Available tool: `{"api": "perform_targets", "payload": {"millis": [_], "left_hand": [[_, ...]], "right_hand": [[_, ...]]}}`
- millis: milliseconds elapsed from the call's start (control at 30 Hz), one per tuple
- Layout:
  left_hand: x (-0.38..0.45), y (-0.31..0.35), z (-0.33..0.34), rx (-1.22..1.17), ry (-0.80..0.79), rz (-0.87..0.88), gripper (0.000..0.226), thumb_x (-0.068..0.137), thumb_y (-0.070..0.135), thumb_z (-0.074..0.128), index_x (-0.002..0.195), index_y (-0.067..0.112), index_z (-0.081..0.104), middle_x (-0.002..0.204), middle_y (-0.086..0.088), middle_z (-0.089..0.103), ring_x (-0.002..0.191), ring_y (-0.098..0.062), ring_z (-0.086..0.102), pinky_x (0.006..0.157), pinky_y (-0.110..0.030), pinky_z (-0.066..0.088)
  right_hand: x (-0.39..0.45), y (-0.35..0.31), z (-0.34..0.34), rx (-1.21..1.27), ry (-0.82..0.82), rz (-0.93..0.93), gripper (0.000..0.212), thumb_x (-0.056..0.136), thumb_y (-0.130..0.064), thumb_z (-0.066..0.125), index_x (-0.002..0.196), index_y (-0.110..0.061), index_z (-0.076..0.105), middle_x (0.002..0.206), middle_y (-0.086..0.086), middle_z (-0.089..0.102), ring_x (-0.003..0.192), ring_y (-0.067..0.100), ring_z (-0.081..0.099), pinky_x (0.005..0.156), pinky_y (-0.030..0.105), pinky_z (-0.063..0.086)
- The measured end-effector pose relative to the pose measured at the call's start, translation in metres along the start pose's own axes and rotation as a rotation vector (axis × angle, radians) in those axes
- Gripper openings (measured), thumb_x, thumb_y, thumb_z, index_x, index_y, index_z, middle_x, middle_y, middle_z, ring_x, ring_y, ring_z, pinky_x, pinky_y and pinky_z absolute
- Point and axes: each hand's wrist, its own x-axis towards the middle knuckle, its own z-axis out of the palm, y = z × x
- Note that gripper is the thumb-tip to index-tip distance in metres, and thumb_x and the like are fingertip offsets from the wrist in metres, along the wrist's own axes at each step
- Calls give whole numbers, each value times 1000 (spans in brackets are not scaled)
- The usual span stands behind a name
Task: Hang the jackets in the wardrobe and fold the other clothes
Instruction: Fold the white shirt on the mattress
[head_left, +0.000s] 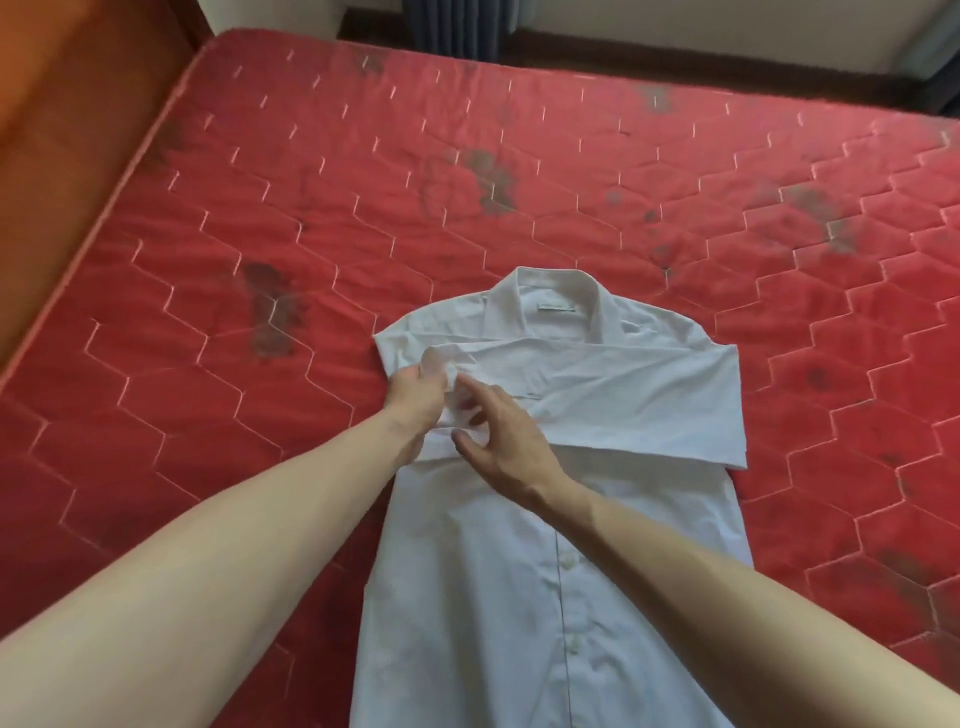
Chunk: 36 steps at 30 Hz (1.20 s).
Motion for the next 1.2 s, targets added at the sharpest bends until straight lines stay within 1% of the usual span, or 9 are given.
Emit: {"api": "perform_targets", "payload": {"millis": [100,300,500,633,733,900,1000,1100,1200], "left_hand": [[15,-8,-15,-45,54,58,44,104,45,52,97,5,69,92,-6,65,84,-21,60,77,-36,50],[35,-25,-33,-180,220,41,21,96,4,52,89,15,69,95,-5,65,85,-20,60,68,-31,49],[46,-43,-33,-111,242,-35,19,93,1,55,100,10,71,86,1,67,77,-18,64,57,-24,48],[48,-51,-18,307,387,45,45,92,19,63,134,4,53,127,-16,61,118,-38,58,93,-44,50],[36,-56,0,757,558,365,65,93,26,61,150,9,35,145,-20,42,135,-41,41,112,-52,36],[38,-84,30,1264,143,851,60,105,38,35,160,11,32,166,-15,29,157,-32,21,129,-52,15],[37,-95,44,1375,-91,854,70,103,51,11,166,21,14,174,-9,9,161,-26,3,130,-49,3],[42,-105,33,1381,-88,777,71,102,61,6,165,32,-10,171,1,-20,158,-18,-22,128,-44,-13],[49,-110,12,1398,-92,822,77,102,66,12,165,29,-11,171,-1,-20,158,-19,-22,128,-46,-11]], "right_hand": [[-10,14,0,-136,97,-12,58,99,-26,61,154,-28,40,125,-8,55,108,9,58,80,29,54],[-28,67,-27,-405,346,29,41,99,-27,49,135,-12,59,126,9,61,109,32,61,88,45,54],[-41,134,-72,-563,340,349,52,105,-30,48,153,-10,45,159,15,43,140,39,46,108,55,43],[-41,173,-101,-651,185,510,62,108,-39,39,162,-11,29,168,14,29,156,34,24,125,50,22],[-40,183,-116,-646,222,566,60,107,-39,42,159,-10,35,166,13,35,152,33,31,122,52,28],[-26,192,-122,-698,220,453,67,105,-48,30,164,-17,24,170,14,25,158,33,18,127,48,15],[-23,207,-129,-653,105,583,73,104,-63,14,166,-29,-2,175,6,-4,161,25,-4,130,48,1],[-24,216,-137,-594,62,684,81,100,-72,15,163,-32,-16,172,-2,-20,159,17,-17,128,51,-4],[-22,219,-143,-595,23,708,83,98,-75,12,163,-31,-16,172,-2,-21,159,17,-18,128,53,-4]]}}
